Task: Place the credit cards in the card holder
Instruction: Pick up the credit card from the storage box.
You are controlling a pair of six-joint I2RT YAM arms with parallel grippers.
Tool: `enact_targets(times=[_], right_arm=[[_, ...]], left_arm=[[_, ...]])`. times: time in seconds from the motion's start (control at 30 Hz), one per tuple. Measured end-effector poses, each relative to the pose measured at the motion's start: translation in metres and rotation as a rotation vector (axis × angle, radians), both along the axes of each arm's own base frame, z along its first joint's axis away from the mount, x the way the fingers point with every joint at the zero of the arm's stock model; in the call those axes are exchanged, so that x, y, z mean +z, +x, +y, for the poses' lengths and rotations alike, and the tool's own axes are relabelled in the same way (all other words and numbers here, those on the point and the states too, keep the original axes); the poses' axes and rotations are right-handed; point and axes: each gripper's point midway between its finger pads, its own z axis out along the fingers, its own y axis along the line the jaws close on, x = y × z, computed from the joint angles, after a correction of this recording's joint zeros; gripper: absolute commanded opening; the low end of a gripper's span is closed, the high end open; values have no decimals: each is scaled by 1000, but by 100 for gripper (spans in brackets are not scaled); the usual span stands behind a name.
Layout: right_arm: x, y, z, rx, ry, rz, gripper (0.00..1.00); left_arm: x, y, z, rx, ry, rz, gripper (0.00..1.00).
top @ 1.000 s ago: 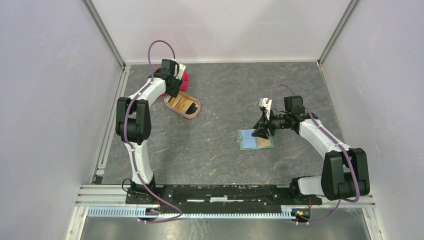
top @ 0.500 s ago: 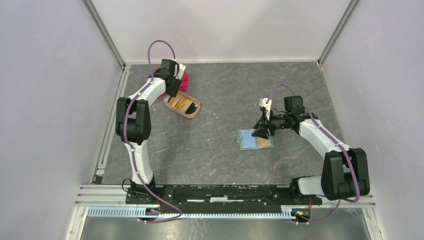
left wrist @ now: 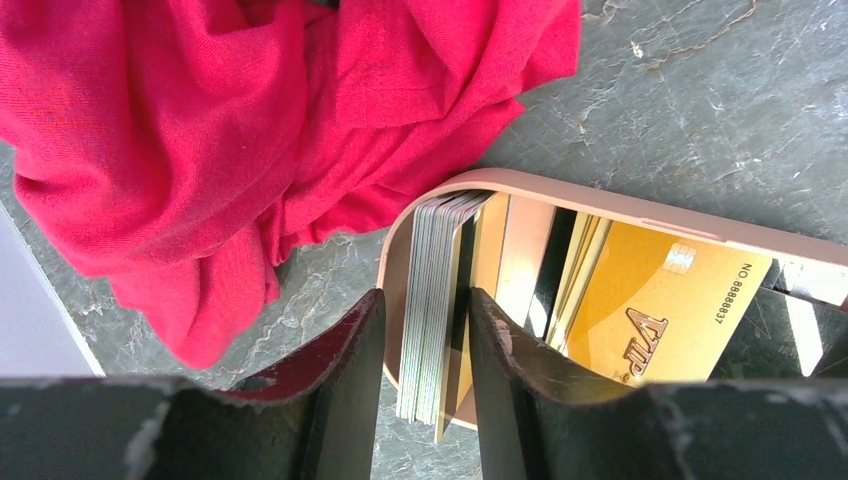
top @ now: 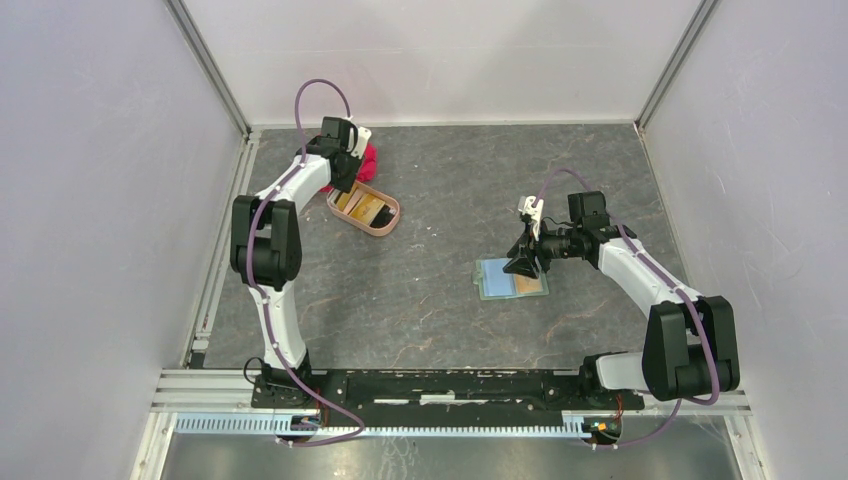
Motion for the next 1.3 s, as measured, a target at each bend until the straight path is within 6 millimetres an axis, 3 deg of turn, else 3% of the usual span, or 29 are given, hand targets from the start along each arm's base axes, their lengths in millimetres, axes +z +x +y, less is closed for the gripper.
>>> enact_targets(times=[0.43,1.07,1.2,1.3], right_arm=[[0,0,0,0,0,0,51],[-1,0,0,0,-1,3,51],[-1,0,0,0,-1,3,51],[-1,0,0,0,-1,3,51]], left_arm=[[1,-2,-4,-13,-18,6,27],[6,0,-6,-19,-28,0,18],[9,1,-8,-24,-35,1,7],[12,1,-10,-31,-45,-2,4]])
